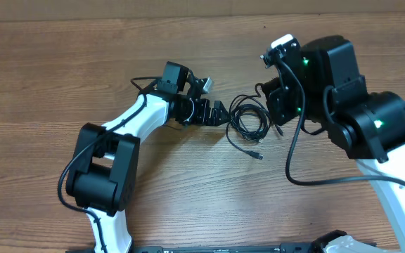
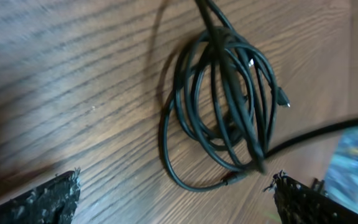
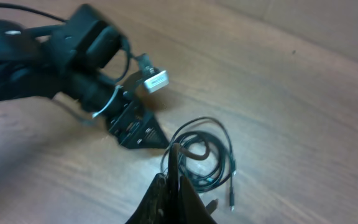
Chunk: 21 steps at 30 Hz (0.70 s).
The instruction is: Untangle cables
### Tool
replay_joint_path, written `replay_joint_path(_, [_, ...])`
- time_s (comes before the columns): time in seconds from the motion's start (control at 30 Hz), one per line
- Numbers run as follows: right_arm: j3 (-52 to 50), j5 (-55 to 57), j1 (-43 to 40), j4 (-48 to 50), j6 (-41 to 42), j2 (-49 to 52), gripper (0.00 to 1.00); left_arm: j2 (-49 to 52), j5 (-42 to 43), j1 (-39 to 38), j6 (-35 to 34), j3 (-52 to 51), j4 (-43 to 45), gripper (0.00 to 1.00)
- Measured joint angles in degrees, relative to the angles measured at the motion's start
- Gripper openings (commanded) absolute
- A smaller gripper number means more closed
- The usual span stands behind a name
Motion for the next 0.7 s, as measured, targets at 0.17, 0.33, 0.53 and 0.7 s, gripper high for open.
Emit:
replay_joint_path(0.17, [0.0,-2.8,0.0,-2.8,0.0,-1.0,0.04,0.6,3.7,0.9,-1.5,-0.3,4.6,1.0])
replay_joint_path(0.33, [0.0,-5.6,0.0,-2.8,0.0,-1.1,0.04,0.6,5.0,1.9,-4.1,-0.3,8.8,0.98])
replay_joint_path(0.53, [0.0,-10.5,0.0,-2.7,0.0,-2.7,0.04,0.6,5.9,2.4,-7.7,-0.3,9.9,0.91])
replay_joint_path(0.7, [0.0,-12.6,0.0,-2.3,0.0,-4.0,0.04,0.6,7.8,1.7,-11.6,-0.3,10.0,0.92])
